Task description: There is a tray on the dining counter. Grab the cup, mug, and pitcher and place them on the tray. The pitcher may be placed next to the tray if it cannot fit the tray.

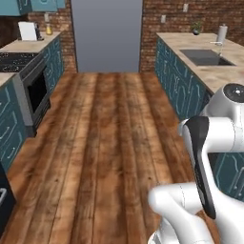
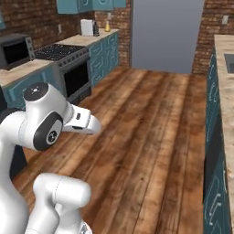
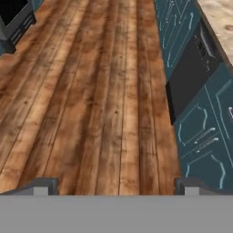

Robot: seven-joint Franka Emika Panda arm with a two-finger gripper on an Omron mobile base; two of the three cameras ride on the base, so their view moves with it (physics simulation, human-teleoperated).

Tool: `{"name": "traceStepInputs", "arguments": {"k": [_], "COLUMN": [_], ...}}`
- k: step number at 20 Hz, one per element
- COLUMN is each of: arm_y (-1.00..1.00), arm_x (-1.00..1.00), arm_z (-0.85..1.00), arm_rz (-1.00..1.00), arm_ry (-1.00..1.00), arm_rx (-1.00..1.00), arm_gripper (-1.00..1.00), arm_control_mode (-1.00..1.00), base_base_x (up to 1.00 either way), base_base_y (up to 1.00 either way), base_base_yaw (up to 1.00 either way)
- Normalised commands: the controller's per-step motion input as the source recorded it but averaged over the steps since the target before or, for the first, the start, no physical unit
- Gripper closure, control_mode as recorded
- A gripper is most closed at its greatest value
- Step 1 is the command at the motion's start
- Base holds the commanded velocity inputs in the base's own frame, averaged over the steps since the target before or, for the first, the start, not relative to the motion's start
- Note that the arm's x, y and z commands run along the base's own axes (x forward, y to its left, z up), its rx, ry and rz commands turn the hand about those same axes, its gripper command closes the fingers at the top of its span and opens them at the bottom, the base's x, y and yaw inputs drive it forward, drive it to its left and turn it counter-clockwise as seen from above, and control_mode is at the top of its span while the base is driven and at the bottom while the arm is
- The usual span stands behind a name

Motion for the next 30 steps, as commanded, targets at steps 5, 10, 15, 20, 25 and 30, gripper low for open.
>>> {"name": "traceStepInputs", "arguments": {"k": [5, 10, 15, 20, 25, 30], "arm_y": [0.00, 0.00, 0.00, 0.00, 0.00, 0.00], "arm_x": [0.00, 0.00, 0.00, 0.00, 0.00, 0.00], "arm_z": [0.00, 0.00, 0.00, 0.00, 0.00, 0.00], "arm_rz": [0.00, 0.00, 0.00, 0.00, 0.00, 0.00], "arm_ry": [0.00, 0.00, 0.00, 0.00, 0.00, 0.00], "arm_rx": [0.00, 0.00, 0.00, 0.00, 0.00, 0.00], "arm_gripper": [-1.00, -1.00, -1.00, -1.00, -1.00, -1.00], "arm_control_mode": [1.00, 1.00, 1.00, 1.00, 1.00, 1.00], "base_base_x": [1.00, 1.00, 1.00, 1.00, 1.00, 1.00], "base_base_y": [0.11, 0.25, 0.29, 0.36, 0.34, 0.30], "base_base_yaw": [-0.29, -0.26, -0.04, 0.14, 0.11, 0.04]}}
